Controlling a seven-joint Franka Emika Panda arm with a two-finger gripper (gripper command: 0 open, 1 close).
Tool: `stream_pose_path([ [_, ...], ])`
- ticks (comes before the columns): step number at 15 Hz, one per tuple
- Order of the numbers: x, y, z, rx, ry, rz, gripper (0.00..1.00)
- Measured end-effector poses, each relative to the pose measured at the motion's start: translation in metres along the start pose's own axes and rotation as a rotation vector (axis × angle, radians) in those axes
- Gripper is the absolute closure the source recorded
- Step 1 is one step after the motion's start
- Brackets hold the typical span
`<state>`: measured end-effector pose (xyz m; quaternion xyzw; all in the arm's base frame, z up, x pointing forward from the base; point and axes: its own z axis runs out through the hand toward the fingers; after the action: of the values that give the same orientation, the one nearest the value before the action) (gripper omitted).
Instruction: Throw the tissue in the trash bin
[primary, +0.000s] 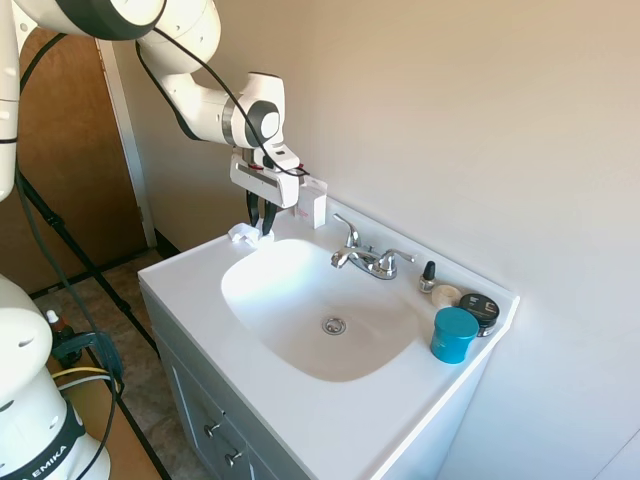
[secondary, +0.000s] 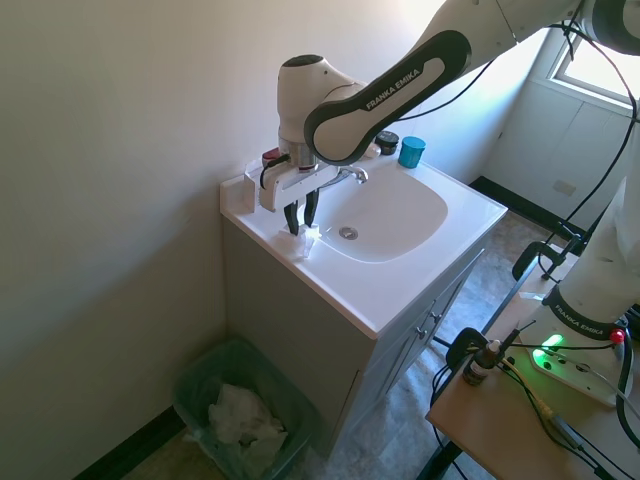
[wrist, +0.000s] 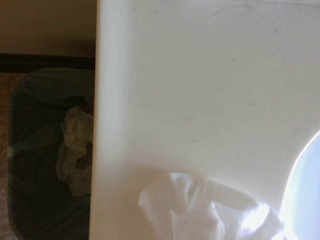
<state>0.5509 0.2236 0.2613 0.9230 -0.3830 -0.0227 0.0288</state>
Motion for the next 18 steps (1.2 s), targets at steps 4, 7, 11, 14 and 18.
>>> stream_pose_path([
  [4, 0.003, 0.002, 0.001, -0.006, -0.009, -0.005, 1.00],
  [7, 0.006, 0.004, 0.001, -0.009, -0.011, -0.015, 1.00],
  [11, 0.010, 0.005, -0.004, 0.000, -0.009, -0.012, 1.00],
  [14, 0.010, 0.008, -0.031, 0.036, 0.016, -0.014, 1.00],
  [18, -0.041, -0.002, -0.062, 0.064, 0.063, -0.090, 1.00],
])
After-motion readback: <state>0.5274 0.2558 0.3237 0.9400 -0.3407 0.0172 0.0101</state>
